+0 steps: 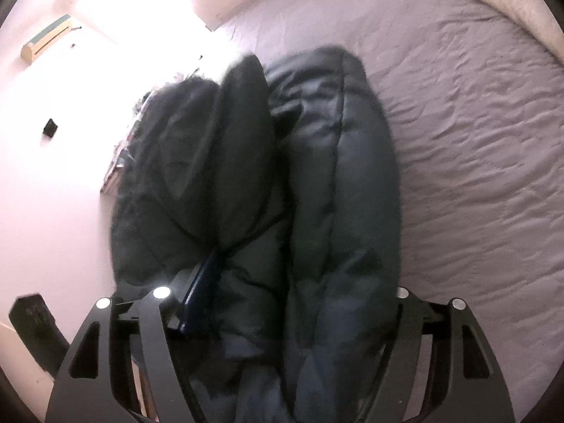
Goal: Fold large clothes
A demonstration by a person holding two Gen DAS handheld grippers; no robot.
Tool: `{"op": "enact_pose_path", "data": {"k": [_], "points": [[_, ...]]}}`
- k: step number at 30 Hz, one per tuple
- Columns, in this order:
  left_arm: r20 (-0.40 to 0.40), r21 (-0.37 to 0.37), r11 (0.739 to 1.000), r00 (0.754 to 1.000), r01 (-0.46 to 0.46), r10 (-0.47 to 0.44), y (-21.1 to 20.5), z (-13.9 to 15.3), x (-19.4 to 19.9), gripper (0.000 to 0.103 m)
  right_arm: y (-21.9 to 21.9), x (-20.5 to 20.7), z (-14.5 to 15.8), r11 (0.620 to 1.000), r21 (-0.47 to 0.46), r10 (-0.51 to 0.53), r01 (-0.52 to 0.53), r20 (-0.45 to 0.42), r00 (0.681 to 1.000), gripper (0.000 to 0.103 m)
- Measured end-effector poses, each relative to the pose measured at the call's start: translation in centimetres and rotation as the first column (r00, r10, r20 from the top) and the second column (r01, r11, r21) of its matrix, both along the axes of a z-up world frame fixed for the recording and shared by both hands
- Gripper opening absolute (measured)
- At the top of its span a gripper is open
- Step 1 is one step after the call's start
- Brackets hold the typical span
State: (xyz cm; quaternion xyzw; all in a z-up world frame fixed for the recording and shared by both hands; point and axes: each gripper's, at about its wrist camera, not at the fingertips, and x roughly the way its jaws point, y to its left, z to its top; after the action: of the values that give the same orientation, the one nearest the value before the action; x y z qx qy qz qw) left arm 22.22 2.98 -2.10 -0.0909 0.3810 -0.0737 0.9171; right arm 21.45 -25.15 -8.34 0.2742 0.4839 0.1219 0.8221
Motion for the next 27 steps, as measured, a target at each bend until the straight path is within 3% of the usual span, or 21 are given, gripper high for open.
{"op": "enact_pose_path", "data": {"k": [4, 12, 14, 17, 19, 24, 27], "points": [[0.015, -0.005, 1.0, 1.0, -0.026, 0.026, 0.3, 1.0, -2.2, 0.083, -0.9, -2.4, 2.8, 0.999, -0.042, -0.01, 0.012, 0.063, 0.998, 0.07], [0.017, 0.011, 0.998, 0.998, -0.067, 0.067, 0.4, 2.1, -6.7, 0.083, 0.5, -9.7, 6.7, 0.96, -0.279, 0.05, 0.017, 0.232, 0.971, 0.07], [0.012, 0.009, 0.997, 0.997, -0.075, 0.075, 0.4, 2.0, -7.7, 0.083, 2.3, -11.4, 7.4, 0.93, -0.366, 0.085, 0.021, 0.27, 0.959, 0.063], [-0.005, 0.017, 0.996, 0.996, -0.088, 0.088, 0.1, 1.8, -9.4, 0.083, 3.4, -14.0, 7.4, 0.909, -0.417, 0.123, 0.005, 0.28, 0.952, 0.038], [-0.01, 0.032, 0.996, 0.996, -0.088, 0.088, -0.3, 1.7, -10.4, 0.083, 3.7, -14.8, 6.9, 0.913, -0.407, 0.143, -0.025, 0.262, 0.955, 0.013], [-0.037, 0.053, 0.996, 0.997, -0.065, 0.067, -1.6, 0.7, -12.3, 0.083, 5.1, -15.0, 6.9, 0.913, -0.4, 0.202, -0.082, 0.27, 0.941, 0.003], [-0.06, 0.05, 0.997, 0.996, -0.066, 0.068, -2.3, 0.3, -13.1, 0.083, 5.2, -12.6, 5.2, 0.918, -0.383, 0.191, -0.109, 0.184, 0.964, 0.003]]}}
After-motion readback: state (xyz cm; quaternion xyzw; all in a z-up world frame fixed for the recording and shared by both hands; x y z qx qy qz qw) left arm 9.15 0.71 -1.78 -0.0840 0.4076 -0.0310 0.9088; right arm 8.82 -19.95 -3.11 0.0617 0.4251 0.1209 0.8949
